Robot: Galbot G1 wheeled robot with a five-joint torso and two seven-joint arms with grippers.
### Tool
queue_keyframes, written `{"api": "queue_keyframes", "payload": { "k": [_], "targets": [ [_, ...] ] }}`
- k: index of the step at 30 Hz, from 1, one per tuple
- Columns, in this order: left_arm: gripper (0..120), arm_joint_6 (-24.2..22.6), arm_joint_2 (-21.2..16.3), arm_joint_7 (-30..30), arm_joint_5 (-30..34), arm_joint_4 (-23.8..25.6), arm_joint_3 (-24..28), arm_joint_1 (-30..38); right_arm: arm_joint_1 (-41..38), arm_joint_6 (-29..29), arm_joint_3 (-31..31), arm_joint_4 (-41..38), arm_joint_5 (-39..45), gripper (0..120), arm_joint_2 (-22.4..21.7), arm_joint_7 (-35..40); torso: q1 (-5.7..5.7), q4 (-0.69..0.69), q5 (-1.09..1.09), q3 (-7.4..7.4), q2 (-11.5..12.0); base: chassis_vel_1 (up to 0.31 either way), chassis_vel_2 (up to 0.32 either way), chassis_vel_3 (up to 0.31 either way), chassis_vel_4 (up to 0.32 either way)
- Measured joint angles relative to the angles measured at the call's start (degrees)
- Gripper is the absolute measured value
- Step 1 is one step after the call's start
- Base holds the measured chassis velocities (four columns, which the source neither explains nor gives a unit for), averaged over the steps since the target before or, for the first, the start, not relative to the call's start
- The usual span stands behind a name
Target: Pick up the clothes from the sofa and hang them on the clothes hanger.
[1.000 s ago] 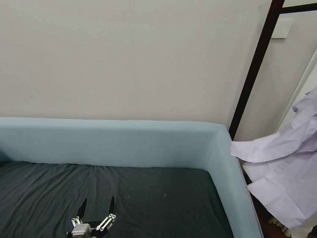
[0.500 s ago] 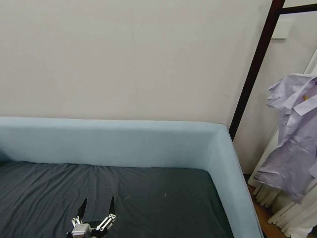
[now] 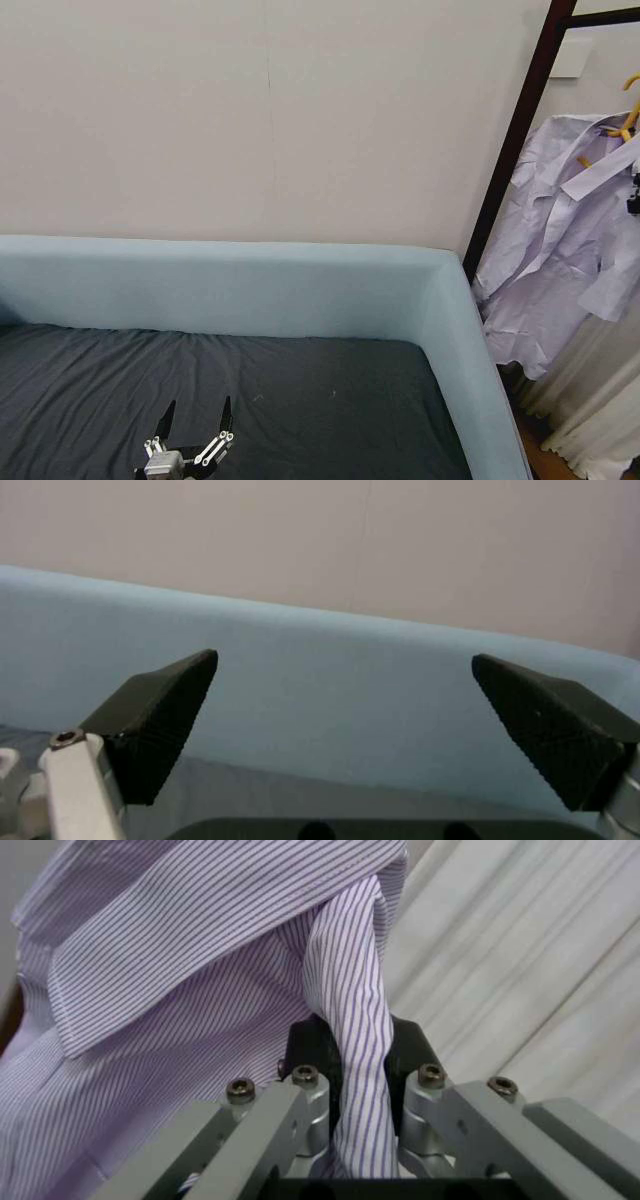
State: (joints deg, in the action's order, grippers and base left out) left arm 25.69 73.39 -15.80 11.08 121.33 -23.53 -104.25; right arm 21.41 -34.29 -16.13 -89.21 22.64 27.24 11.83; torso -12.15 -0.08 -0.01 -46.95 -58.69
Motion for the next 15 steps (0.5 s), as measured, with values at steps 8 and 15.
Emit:
{"api": "queue_keyframes", "payload": {
  "k": [8, 15],
  "targets": [
    [100, 0.0, 0.0, 0.0, 0.0, 0.0, 0.0, 0.0, -2.1, -0.5, 0.8, -0.7, -8.9, 7, -3.3, -1.9, 0.00, -0.02, 0.00, 0.01, 0.0, 0.000, 0.000, 0.000, 0.000],
    [100, 0.0, 0.0, 0.0, 0.0, 0.0, 0.0, 0.0, -4.8, 1.3, 4.3, -0.6, -14.5, 7, -4.0, -3.8, 0.00, -0.04, 0.01, 0.01, 0.0, 0.000, 0.000, 0.000, 0.000]
  ]
}}
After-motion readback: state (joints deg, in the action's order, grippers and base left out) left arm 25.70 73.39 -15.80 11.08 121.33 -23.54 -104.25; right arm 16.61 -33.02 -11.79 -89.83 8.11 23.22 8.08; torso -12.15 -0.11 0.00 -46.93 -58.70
